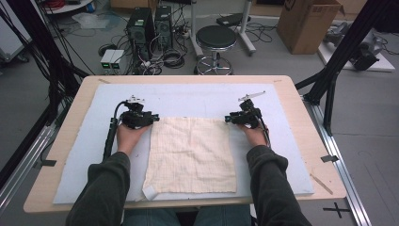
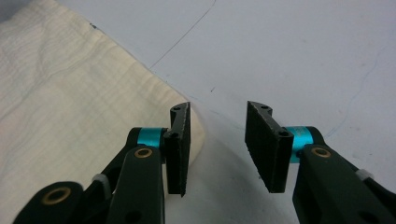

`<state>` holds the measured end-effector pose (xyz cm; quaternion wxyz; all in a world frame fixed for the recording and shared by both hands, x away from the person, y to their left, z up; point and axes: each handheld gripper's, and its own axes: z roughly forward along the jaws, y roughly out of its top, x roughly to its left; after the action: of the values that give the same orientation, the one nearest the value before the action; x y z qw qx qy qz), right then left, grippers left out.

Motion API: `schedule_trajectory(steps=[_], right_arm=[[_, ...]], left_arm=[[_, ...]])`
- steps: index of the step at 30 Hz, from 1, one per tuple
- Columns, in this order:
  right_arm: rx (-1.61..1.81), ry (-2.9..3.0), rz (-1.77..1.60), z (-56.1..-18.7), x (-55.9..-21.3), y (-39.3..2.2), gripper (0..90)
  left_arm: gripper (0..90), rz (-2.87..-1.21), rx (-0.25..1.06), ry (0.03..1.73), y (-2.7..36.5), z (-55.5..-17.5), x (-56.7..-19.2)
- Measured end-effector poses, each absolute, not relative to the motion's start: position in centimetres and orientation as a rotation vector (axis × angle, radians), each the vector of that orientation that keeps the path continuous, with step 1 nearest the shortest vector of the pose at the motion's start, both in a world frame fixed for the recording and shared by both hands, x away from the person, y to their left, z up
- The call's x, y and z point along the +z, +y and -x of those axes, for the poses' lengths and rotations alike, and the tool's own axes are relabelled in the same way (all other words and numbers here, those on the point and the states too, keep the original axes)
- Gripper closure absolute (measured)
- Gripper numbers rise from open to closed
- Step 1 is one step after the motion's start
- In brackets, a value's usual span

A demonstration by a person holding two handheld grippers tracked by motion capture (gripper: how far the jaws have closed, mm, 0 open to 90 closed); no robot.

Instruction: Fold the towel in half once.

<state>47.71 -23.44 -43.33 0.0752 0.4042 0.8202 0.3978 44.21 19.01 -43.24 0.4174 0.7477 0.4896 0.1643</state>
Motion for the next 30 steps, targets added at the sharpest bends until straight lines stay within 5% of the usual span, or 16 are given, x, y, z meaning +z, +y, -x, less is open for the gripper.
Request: schedule_trajectory(steps=[11, 16, 20, 30], right_arm=[[1.196, 2.534, -1.183, -47.9, -44.0, -22.5, 64.6], [1.190, 2.566, -1.144, -47.8, -44.1, -21.9, 82.8], [1.159, 2.559, -1.138, -47.9, -43.7, -21.8, 86.9], [1.197, 2.489, -1.142, -49.0, -40.1, -22.3, 87.5]], left_arm=[[59.6, -1.910, 0.395, 1.266, 18.6, -44.6, -44.3], [76.3, -1.954, 0.405, 1.235, 18.4, -44.5, -44.2], [85.8, -1.946, 0.388, 1.218, 18.3, -44.5, -44.1], [87.0, -1.870, 0.419, 1.197, 19.5, -44.9, -41.4]])
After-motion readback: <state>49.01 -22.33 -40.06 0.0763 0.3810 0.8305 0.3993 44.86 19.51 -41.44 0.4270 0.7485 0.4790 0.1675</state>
